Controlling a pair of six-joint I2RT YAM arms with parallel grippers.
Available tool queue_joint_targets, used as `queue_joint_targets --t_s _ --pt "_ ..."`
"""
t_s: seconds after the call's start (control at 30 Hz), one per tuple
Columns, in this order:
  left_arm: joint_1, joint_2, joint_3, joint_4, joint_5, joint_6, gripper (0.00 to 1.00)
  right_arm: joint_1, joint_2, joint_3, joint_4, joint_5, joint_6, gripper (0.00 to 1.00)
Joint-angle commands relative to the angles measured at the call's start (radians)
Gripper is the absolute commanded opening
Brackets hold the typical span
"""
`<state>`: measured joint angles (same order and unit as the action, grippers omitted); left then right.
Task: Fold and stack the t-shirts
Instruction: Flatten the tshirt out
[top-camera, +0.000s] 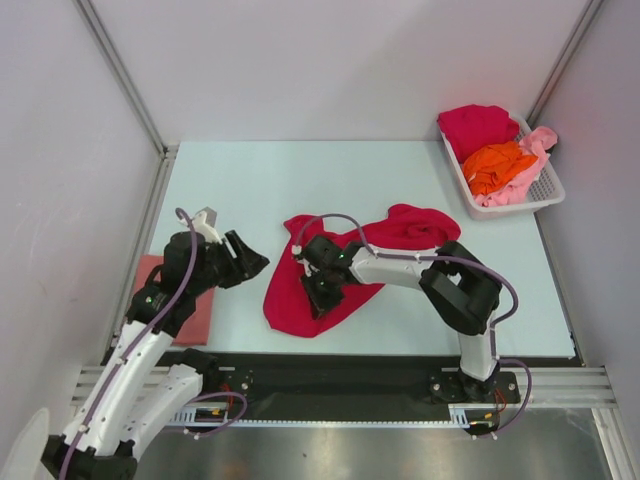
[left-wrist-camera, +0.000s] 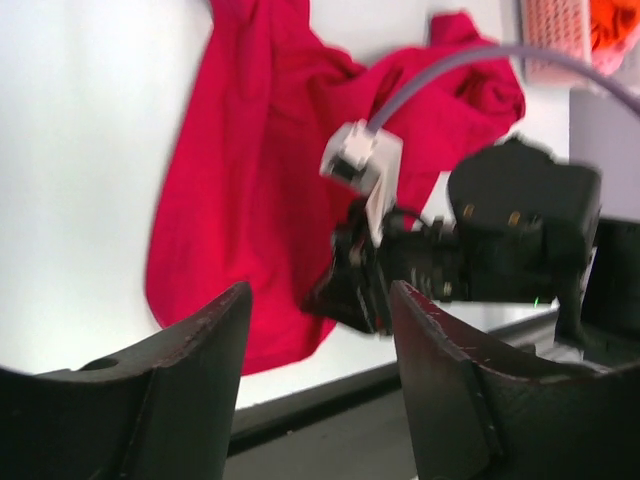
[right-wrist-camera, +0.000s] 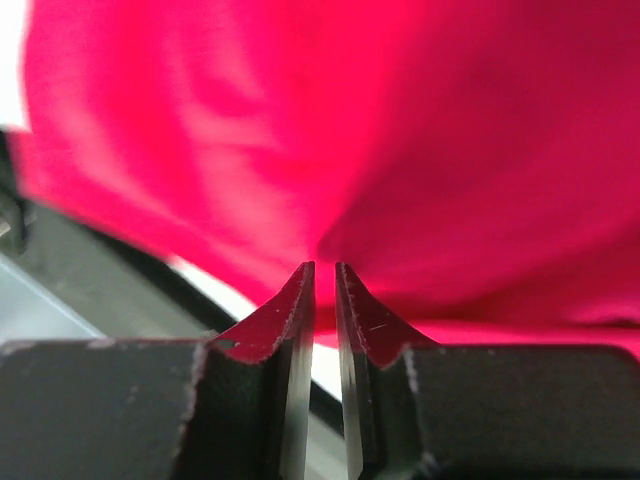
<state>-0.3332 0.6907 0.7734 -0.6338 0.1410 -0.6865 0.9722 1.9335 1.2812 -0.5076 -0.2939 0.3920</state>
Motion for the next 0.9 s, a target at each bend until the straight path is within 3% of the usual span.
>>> queue_joint_targets --t_s 0.0,0.3,0.5,0.6,0.7,0.8,0.87 --pt "0.005 0.030 -0.040 0.020 0.126 -0.035 0.64 -0.072 -0.004 -0.051 0.038 0.029 0.019 0.19" --pt "0.003 0.093 -0.129 0.115 0.276 -0.094 0.67 -0.263 -0.096 -0.226 0.031 0.058 0.010 0.20" --pt "-0.010 0.193 -0.180 0.155 0.296 -0.137 0.61 -0.323 -0.179 -0.255 -0.014 0.075 -0.008 0.22" --pt "-0.021 0.213 -0.206 0.148 0.267 -0.172 0.59 -0.293 -0.261 -0.230 -0.012 0.009 -0.015 0.33" --pt "-0.070 0.224 -0.255 0.146 0.240 -0.255 0.55 -0.270 -0.352 -0.188 -0.035 0.009 0.013 0.46" --pt "-0.193 0.266 -0.270 0.161 0.191 -0.315 0.52 -0.293 -0.430 -0.163 -0.052 0.002 0.045 0.52" --pt "-0.308 0.300 -0.238 0.075 0.077 -0.370 0.53 -0.312 -0.484 -0.155 -0.065 0.007 0.045 0.54"
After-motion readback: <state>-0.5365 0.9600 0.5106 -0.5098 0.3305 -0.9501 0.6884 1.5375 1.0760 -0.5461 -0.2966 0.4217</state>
